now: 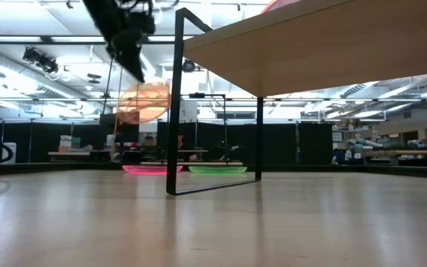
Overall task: Place and stack plates onto a shelf
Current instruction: Stack the transparent orange plate on the transparent green plate on the shelf
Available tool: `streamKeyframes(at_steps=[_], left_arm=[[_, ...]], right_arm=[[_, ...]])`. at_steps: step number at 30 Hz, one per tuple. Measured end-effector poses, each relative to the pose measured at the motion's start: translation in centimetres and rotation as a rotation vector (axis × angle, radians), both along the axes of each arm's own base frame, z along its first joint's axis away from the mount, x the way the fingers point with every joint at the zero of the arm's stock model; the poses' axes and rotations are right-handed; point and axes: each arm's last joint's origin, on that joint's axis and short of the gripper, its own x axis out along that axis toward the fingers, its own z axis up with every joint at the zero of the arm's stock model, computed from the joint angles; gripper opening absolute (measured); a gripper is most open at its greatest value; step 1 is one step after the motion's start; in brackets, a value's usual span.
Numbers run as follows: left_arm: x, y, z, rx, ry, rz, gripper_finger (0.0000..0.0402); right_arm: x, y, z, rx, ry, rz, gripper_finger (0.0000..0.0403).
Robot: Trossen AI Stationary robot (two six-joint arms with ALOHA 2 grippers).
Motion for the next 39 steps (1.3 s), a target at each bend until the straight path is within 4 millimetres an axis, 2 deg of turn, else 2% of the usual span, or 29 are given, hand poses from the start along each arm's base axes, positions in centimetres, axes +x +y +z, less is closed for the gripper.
streamKeyframes(at_steps=[3, 9, 18, 22, 30, 39], left_arm=[[0.9, -1.3, 1.2, 0.051, -0.042, -0.064, 0.0004], [2.1, -4.1, 1.9, 0.144, -0.067, -0.209, 0.0004], [2.7, -8.0, 2.2, 0.299, -0.029, -0.345, 0.0004], [2.7, -9.5, 2.3, 0.379, 0.004, -0.406, 0.0004], [2.5, -11.4, 2.5, 0.537, 0.091, -0.525, 0.0004], [2.5, -12.3, 2.5, 0.686, 0.228, -0.731, 0.0004]], right_arm=[[0.4, -0.3, 0.4, 0.008, -0.052, -0.017, 0.0117], [1.3, -1.9, 1.4, 0.020, -0.182, -0.091, 0.0117], [2.3, -5.6, 3.1, -0.079, -0.385, -0.378, 0.0117], [2.3, -7.0, 3.7, -0.033, -0.445, -0.466, 0.0117], [2.2, -8.6, 3.9, 0.123, -0.457, -0.629, 0.0117], [2.3, -9.0, 4.3, 0.151, -0.501, -0.652, 0.0117]])
